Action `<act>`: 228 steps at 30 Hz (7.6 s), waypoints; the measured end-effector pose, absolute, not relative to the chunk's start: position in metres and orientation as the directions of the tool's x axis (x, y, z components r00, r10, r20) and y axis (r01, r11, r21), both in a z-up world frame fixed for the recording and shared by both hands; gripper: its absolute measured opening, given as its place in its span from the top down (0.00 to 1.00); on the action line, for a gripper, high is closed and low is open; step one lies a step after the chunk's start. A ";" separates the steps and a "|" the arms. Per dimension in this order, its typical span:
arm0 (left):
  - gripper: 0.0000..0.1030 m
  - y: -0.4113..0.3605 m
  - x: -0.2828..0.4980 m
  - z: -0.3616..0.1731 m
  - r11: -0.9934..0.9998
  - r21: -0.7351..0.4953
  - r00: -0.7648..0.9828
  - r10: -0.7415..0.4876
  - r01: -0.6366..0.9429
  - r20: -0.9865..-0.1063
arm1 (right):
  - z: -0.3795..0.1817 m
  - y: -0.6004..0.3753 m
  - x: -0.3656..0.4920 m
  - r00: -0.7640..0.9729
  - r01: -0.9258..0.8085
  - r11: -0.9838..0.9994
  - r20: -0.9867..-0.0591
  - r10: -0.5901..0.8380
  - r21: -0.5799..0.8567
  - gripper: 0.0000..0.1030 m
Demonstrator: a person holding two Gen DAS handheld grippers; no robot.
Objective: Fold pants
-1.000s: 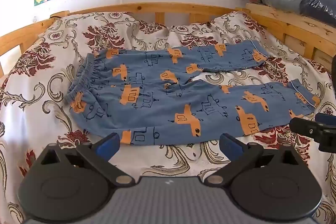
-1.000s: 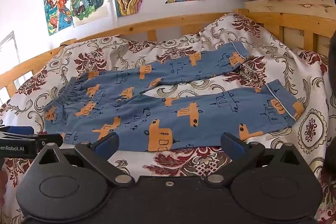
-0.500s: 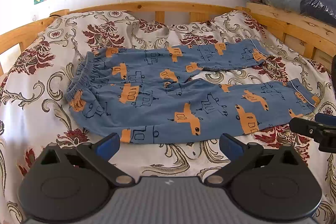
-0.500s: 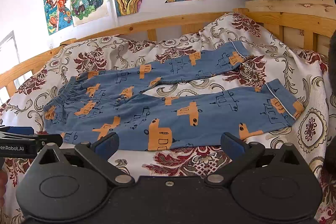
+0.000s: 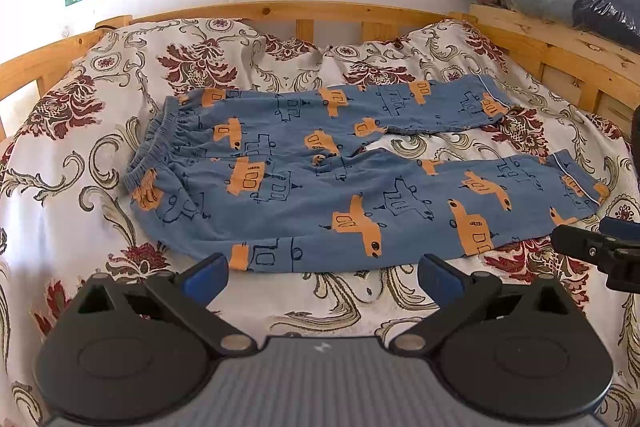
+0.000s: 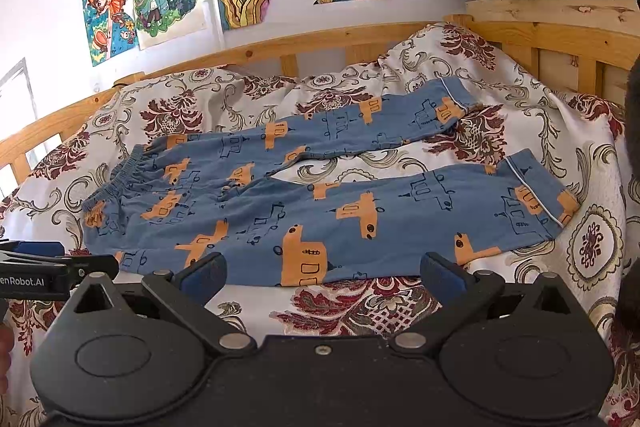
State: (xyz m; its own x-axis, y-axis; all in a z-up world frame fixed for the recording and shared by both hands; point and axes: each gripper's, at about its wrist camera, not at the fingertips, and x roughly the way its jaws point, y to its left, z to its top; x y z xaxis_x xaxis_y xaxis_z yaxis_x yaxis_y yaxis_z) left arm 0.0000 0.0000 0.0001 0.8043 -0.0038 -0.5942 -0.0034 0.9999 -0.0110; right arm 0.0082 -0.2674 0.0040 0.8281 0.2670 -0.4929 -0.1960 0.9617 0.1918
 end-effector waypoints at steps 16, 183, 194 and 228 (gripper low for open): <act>0.00 -0.001 -0.001 0.000 1.000 -0.017 0.803 -0.007 -0.004 -0.596 | 0.003 -0.268 0.009 0.827 -0.196 0.962 -0.495 0.267 0.192 0.00; 1.00 0.004 0.094 0.005 0.909 0.252 0.747 -0.089 0.331 -0.659 | -0.016 -0.231 0.078 0.873 -0.320 0.872 -0.473 0.119 -0.371 0.98; 1.00 -0.002 0.077 -0.028 0.878 0.303 0.707 -0.056 0.372 -0.705 | -0.053 -0.231 0.064 0.827 -0.336 0.871 -0.554 0.092 -0.357 0.98; 0.30 -0.069 0.105 -0.010 0.862 -0.082 0.608 -0.417 0.500 -0.676 | 0.007 -0.343 0.148 0.676 -0.244 0.958 -0.682 0.280 0.151 0.21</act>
State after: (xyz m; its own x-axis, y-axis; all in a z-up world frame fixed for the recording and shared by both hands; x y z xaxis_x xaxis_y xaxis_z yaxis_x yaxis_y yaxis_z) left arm 0.1052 -0.0692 -0.0096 0.6079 -0.4170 -0.6757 0.4998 0.8622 -0.0824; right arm 0.1484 -0.3428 0.0067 0.6755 0.2800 -0.6821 -0.2444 0.9578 0.1511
